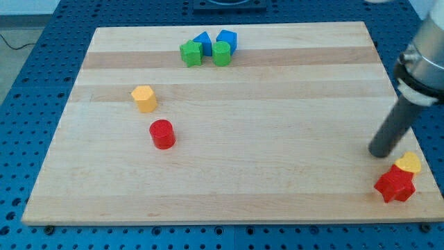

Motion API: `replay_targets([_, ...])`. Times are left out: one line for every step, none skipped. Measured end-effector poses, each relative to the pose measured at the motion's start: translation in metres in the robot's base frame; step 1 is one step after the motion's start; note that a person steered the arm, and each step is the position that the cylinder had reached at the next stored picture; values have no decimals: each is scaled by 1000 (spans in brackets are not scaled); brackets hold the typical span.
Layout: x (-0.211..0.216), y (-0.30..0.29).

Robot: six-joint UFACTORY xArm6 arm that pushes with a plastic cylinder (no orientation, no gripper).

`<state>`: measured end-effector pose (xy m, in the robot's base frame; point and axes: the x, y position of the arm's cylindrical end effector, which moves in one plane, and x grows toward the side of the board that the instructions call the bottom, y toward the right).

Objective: Touch the red circle with your arm

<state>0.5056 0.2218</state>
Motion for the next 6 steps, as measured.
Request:
replay_targets([-41,-50])
replay_targets([-2,-131])
replay_targets([81,-191])
replay_targets([89,-322])
replay_targets([51,-432])
replay_targets([-22,-461])
